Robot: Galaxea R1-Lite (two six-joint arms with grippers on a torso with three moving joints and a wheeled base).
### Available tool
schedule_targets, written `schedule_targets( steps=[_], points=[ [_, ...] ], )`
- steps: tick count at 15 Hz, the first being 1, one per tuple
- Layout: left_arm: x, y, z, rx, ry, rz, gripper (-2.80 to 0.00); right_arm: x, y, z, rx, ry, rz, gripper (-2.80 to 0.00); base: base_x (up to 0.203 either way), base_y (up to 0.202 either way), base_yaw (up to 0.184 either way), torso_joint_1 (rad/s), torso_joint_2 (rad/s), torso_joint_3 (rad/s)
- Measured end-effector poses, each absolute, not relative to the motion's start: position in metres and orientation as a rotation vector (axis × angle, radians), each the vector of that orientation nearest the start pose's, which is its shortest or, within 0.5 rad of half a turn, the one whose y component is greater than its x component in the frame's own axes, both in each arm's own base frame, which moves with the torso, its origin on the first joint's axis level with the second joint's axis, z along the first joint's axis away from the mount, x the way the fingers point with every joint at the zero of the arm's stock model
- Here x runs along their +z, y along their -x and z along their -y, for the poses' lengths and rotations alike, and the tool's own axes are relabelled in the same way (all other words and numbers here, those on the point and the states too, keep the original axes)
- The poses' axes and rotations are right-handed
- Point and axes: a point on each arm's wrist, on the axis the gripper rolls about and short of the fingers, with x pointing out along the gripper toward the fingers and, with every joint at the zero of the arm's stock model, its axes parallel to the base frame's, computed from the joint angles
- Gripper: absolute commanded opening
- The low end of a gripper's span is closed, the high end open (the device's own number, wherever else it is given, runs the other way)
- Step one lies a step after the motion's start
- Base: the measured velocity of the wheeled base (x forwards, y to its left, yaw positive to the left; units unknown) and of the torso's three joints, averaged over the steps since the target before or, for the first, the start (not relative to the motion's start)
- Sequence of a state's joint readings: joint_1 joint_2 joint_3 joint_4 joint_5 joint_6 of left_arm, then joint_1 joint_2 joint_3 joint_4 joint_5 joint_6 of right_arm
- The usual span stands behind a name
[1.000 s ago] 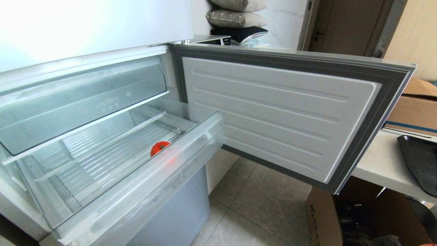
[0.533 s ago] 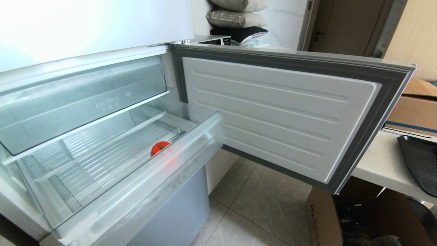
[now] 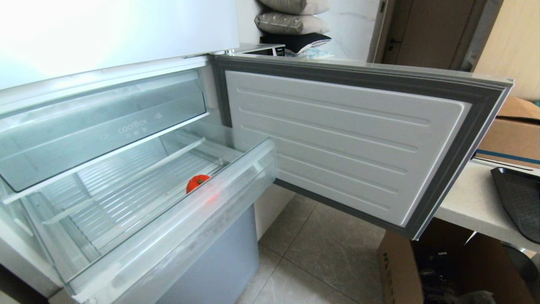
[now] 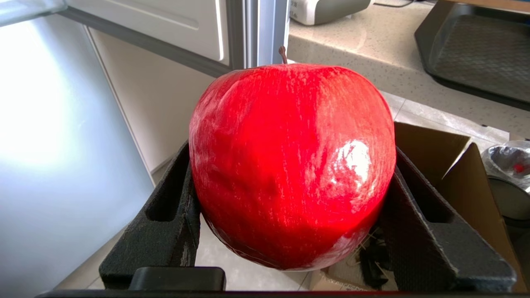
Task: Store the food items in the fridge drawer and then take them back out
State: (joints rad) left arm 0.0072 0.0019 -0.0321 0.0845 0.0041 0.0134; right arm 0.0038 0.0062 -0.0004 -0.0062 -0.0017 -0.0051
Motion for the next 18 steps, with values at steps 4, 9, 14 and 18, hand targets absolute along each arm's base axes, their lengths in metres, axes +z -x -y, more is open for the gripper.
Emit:
schedule_targets(
  steps=[4,9,14,18],
  points=[
    [0.0757,0.0253,0.0001,0.012,-0.013,-0.054,-2.80,0.0761,0.0228,0.0001,0.002,0.005,0.006,-2.80,0.000,0.000,0.000,0.000,0.00,0.000],
    [0.0758,0.0253,0.0001,0.011,-0.013,-0.054,-2.80,0.0761,0.0229,0.0001,0.003,0.006,0.007,-2.80,0.000,-0.005,0.123,0.002,0.00,0.003],
    [0.0758,0.0253,0.0001,0.012,-0.014,-0.054,-2.80,0.0760,0.0229,0.0001,0.003,0.006,0.007,-2.80,0.002,-0.009,0.174,0.003,0.00,0.001],
    [0.0758,0.0253,0.0001,0.011,-0.014,-0.054,-2.80,0.0760,0.0229,0.0001,0.003,0.006,0.007,-2.80,0.001,-0.009,0.174,0.002,0.00,0.003]
  ],
)
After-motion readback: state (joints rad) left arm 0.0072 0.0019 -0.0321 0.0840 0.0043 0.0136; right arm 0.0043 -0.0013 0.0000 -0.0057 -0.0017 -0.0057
